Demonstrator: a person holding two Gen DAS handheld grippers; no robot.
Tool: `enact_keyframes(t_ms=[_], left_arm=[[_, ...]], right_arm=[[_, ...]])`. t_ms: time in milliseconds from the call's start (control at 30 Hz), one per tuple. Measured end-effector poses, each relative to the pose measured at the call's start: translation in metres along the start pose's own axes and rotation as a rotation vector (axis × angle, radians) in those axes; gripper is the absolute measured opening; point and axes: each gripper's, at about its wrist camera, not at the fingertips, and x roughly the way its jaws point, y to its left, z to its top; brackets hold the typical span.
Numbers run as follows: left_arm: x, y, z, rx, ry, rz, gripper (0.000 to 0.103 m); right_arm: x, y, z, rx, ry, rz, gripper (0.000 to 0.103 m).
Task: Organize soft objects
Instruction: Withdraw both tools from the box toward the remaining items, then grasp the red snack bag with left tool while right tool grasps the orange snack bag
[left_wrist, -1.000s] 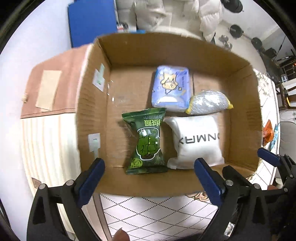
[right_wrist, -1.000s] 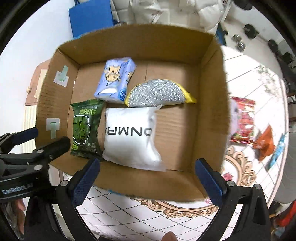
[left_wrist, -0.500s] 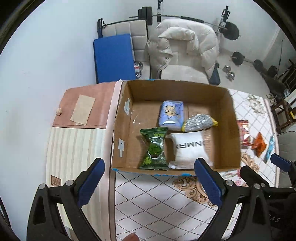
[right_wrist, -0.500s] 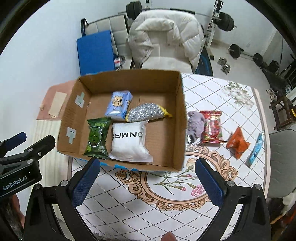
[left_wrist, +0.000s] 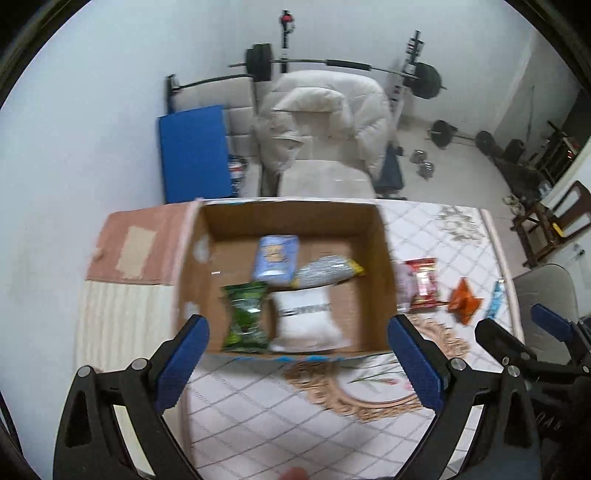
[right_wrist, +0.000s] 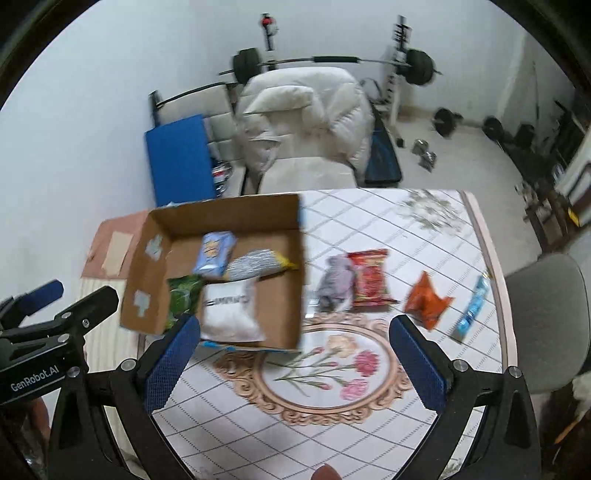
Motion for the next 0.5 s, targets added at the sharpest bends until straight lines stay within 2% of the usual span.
enact_keyframes(t_ms=[67, 167, 267, 367, 400, 500], left_arm=[[0.012, -0.029, 0.012, 0.018, 0.013, -0.047, 0.099], [0.047, -0.082, 0.033, 0.079, 0.086, -0.098, 0.099], [0.097, -0.137, 0.051, 0.157, 0.193, -0.123, 0.099], [0.145, -0.181, 0.060, 0.246, 0.291, -0.089, 0.099], [0.160, -0.191, 0.061, 0.262, 0.315, -0.068, 0.099], [0.201, -0.211, 0.061, 0.272, 0.392, -0.033, 0.099]], right_arm=[[0.004, -0.033, 0.007, 0.059, 0.015, -0.001, 0.103], [0.025, -0.099, 0.019, 0.156, 0.059, -0.040, 0.103], [0.078, -0.168, 0.029, 0.243, 0.176, -0.037, 0.103], [0.127, -0.202, 0.032, 0.184, 0.271, -0.058, 0.103], [0.145, -0.210, 0.032, 0.124, 0.300, -0.069, 0.103], [0.180, -0.217, 0.028, -0.007, 0.372, -0.074, 0.103]])
